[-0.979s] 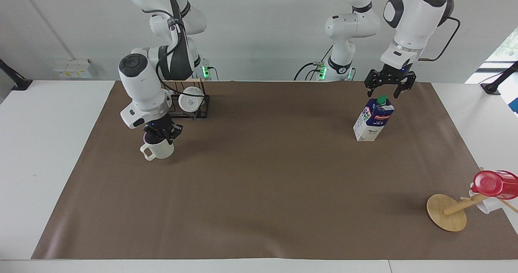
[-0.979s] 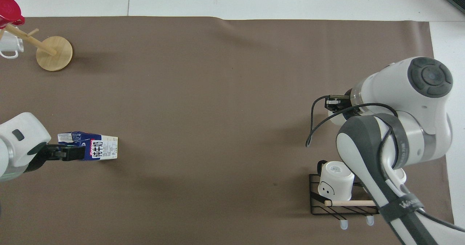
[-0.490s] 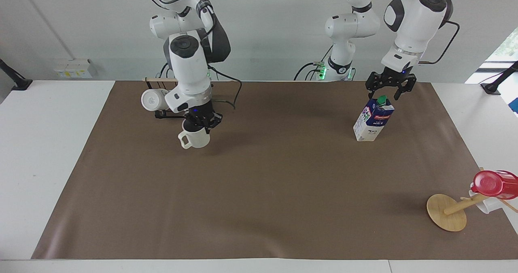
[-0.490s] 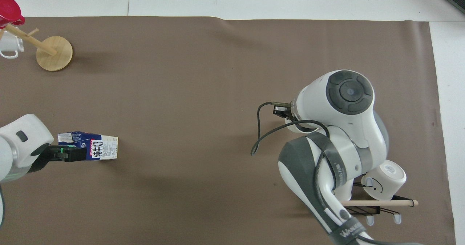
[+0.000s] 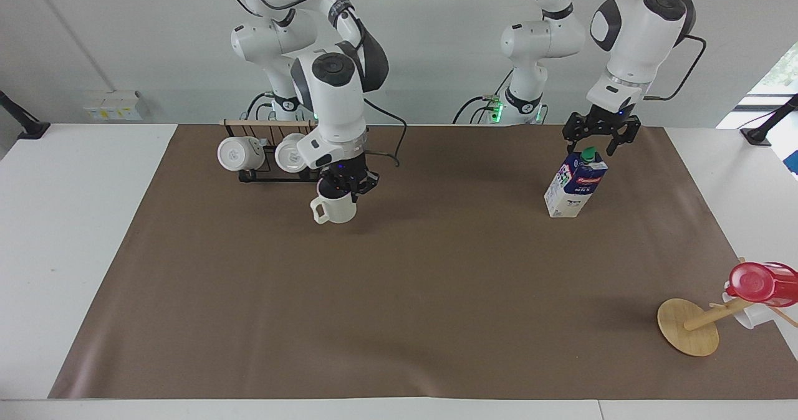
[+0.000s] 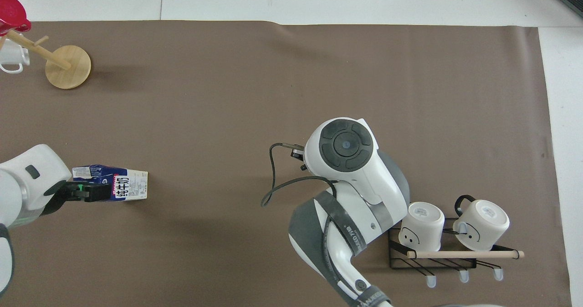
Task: Place cup and milk on table
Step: 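Carry the mug toward the table center with the right gripper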
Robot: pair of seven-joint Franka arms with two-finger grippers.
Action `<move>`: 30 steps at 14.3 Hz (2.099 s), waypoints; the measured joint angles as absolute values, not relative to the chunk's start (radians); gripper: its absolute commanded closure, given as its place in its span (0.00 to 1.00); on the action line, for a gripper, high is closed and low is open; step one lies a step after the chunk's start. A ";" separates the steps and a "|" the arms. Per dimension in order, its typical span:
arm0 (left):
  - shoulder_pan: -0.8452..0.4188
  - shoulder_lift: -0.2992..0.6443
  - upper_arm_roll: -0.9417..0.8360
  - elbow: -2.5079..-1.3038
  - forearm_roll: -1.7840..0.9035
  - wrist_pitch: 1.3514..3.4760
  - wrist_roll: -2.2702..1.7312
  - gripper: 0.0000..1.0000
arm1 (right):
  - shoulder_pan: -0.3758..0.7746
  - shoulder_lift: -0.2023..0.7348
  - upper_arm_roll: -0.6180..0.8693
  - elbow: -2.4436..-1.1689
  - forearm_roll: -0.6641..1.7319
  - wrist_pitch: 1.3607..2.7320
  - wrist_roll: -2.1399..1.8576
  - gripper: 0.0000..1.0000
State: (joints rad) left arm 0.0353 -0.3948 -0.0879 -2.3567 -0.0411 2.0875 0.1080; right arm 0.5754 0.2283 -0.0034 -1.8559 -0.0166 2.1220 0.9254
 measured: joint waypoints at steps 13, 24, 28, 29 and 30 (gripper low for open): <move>0.043 -0.387 -0.088 -2.422 -0.041 2.174 0.110 0.00 | 0.665 0.304 -0.005 -1.892 -0.070 2.204 1.006 1.00; 0.043 -0.383 -0.090 -2.423 -0.041 2.186 0.119 0.35 | 0.665 0.303 -0.004 -1.897 -0.070 2.230 0.936 1.00; 0.043 -0.384 -0.090 -2.423 -0.041 2.186 0.121 0.42 | 0.665 0.303 -0.004 -1.899 -0.070 2.235 0.933 0.00; 0.043 -0.384 -0.090 -2.423 -0.041 2.186 0.123 0.42 | 0.665 0.303 -0.005 -1.899 -0.070 2.235 0.932 0.00; 0.043 -0.384 -0.090 -2.423 -0.041 2.186 0.126 0.44 | 0.665 0.303 -0.005 -1.899 -0.070 2.236 0.932 0.00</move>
